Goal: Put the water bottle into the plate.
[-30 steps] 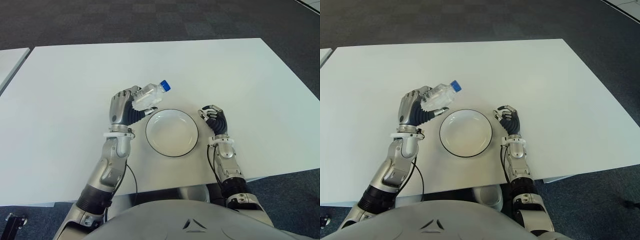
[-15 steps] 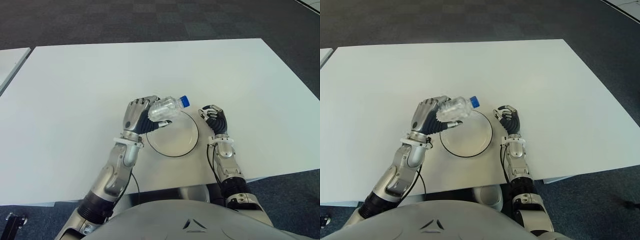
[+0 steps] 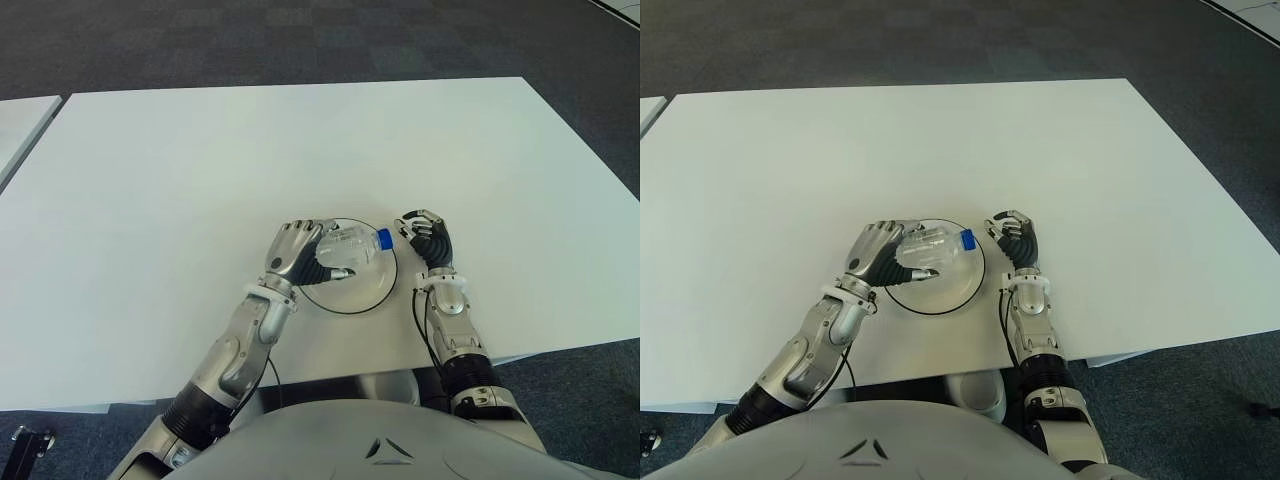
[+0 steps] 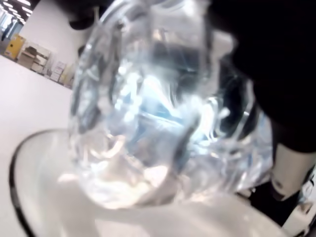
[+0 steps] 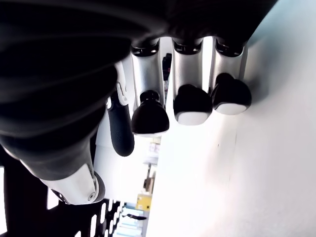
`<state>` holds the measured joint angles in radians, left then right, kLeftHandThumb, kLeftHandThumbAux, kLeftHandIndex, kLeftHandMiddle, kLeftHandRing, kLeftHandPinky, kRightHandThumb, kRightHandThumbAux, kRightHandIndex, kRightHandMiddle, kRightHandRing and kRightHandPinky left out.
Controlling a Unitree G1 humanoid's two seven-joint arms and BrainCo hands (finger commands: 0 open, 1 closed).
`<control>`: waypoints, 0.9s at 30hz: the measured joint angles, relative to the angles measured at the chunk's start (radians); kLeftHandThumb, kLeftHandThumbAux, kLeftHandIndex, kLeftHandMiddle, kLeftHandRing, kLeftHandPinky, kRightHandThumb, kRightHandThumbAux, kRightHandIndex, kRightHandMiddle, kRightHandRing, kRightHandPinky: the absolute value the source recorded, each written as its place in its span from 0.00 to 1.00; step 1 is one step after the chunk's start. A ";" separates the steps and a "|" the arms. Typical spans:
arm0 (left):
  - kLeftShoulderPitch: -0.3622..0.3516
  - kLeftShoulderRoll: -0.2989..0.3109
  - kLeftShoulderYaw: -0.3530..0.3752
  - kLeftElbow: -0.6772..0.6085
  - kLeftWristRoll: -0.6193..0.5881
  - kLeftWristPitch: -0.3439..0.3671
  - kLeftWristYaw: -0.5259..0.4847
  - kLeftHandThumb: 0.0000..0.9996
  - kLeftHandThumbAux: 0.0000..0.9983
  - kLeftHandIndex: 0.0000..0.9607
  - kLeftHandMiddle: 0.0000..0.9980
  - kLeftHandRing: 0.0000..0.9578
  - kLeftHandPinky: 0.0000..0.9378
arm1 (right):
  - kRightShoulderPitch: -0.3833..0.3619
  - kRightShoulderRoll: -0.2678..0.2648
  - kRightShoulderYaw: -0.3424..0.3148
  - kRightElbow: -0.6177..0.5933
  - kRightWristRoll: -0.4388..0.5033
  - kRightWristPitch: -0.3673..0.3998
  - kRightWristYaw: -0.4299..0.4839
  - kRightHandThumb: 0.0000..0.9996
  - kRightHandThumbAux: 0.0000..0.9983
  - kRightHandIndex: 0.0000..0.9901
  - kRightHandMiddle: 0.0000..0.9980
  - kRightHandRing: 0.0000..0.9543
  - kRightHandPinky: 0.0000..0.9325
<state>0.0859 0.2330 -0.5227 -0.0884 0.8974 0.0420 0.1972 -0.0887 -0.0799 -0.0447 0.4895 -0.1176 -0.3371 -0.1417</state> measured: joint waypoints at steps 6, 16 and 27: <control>-0.036 0.003 -0.043 0.131 0.057 -0.019 0.040 0.85 0.67 0.41 0.52 0.85 0.82 | 0.002 0.001 0.000 -0.003 0.000 0.002 -0.001 0.70 0.73 0.44 0.88 0.92 0.93; -0.071 0.008 -0.061 0.183 0.122 -0.022 0.092 0.85 0.67 0.42 0.53 0.85 0.82 | 0.002 0.001 0.001 -0.008 -0.001 0.014 -0.006 0.70 0.73 0.44 0.88 0.91 0.93; -0.062 -0.016 -0.072 0.222 0.162 0.032 0.224 0.91 0.66 0.46 0.47 0.50 0.48 | 0.000 0.000 0.000 -0.012 -0.003 0.024 -0.008 0.70 0.73 0.44 0.88 0.92 0.94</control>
<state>0.0244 0.2168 -0.5944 0.1339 1.0599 0.0742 0.4213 -0.0885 -0.0803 -0.0444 0.4770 -0.1208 -0.3133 -0.1496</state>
